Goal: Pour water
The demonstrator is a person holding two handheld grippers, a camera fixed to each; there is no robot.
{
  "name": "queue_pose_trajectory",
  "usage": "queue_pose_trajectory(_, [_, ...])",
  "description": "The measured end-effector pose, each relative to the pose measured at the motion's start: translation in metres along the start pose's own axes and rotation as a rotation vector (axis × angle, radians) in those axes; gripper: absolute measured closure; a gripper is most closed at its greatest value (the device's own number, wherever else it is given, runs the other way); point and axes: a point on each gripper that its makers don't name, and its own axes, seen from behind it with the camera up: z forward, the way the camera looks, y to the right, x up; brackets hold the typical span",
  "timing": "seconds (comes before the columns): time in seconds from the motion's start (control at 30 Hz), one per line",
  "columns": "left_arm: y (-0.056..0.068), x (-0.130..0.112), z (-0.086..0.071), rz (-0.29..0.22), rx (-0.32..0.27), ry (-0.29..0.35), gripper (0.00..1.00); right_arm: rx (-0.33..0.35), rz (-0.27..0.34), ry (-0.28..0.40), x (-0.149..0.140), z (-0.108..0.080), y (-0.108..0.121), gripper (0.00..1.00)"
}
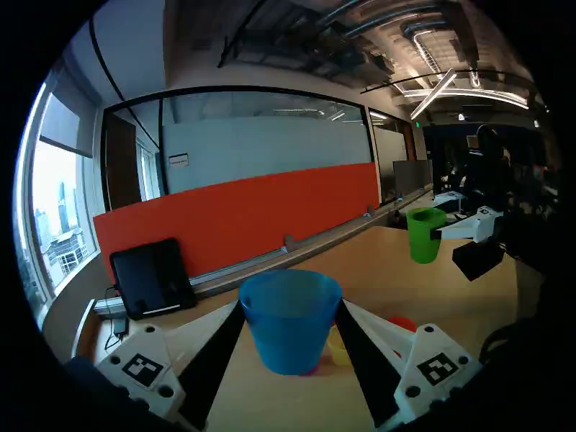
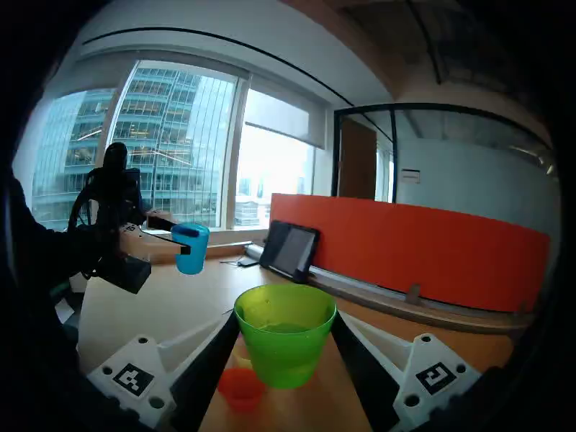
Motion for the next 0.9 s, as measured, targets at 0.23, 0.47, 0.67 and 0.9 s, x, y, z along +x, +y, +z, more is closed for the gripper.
queue_pose_trajectory(0.23, [0.007,-0.017,0.001,0.004,-0.01,-0.03,0.14,0.01,0.001,-0.034,-0.014,-0.005,0.001,0.09])
queue_pose_trajectory(0.47, [0.012,-0.036,0.0,0.003,-0.019,-0.069,0.14,0.012,0.0,-0.084,-0.032,-0.007,0.004,0.09])
queue_pose_trajectory(0.67, [0.016,-0.055,0.0,0.0,-0.031,-0.113,0.14,0.021,0.014,-0.137,-0.05,-0.008,0.005,0.09])
queue_pose_trajectory(0.9, [0.024,-0.081,0.002,-0.005,-0.058,-0.179,0.14,0.032,0.016,-0.216,-0.074,-0.01,0.007,0.09])
